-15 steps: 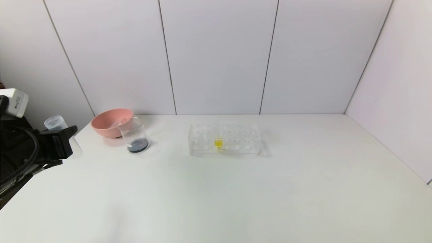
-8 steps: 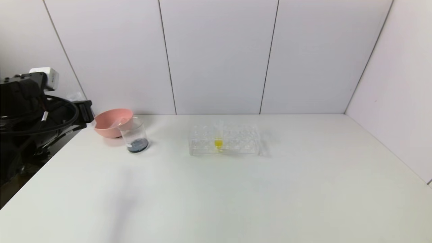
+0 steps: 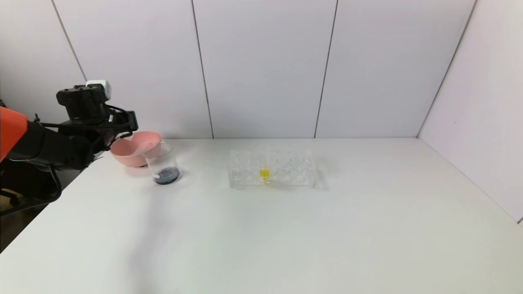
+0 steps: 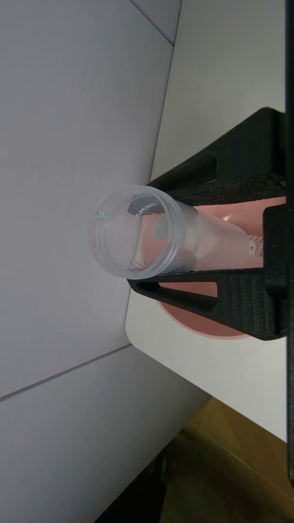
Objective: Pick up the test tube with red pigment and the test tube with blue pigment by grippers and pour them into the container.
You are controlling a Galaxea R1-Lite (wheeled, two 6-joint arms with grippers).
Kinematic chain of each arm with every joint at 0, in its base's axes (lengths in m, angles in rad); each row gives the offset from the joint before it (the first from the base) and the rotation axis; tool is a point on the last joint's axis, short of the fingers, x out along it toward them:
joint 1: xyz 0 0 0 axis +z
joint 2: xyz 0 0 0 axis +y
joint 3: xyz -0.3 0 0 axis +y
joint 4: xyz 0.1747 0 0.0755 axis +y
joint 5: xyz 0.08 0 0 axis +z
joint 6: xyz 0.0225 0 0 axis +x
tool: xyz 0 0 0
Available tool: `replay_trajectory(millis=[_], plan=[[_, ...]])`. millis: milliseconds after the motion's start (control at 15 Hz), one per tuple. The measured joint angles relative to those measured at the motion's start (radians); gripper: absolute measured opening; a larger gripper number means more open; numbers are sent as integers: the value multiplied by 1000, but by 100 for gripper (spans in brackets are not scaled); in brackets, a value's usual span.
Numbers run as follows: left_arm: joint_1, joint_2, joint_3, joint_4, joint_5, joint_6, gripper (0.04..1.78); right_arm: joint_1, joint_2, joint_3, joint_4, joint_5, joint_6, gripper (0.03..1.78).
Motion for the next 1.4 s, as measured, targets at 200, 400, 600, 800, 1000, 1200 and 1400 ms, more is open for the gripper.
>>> replay_trajectory(millis=[200, 400, 600, 800, 1000, 1200, 1400], plan=[[1, 49, -40, 1, 1, -1, 45, 0, 0, 0, 0, 0, 0, 177], [2, 67, -46, -8, 23, -2, 45, 0, 0, 0, 0, 0, 0, 177], [1, 69, -46, -9, 26, -3, 53, -1, 0, 0, 0, 0, 0, 177], [1, 65, -46, -9, 28, -3, 84, 0, 0, 0, 0, 0, 0, 177], [1, 64, -41, -14, 28, -5, 133, 0, 0, 0, 0, 0, 0, 177], [-1, 50, -32, -26, 29, -6, 166, 0, 0, 0, 0, 0, 0, 177], [-20, 0, -11, -17, 0, -14, 177, 0, 0, 0, 0, 0, 0, 177]])
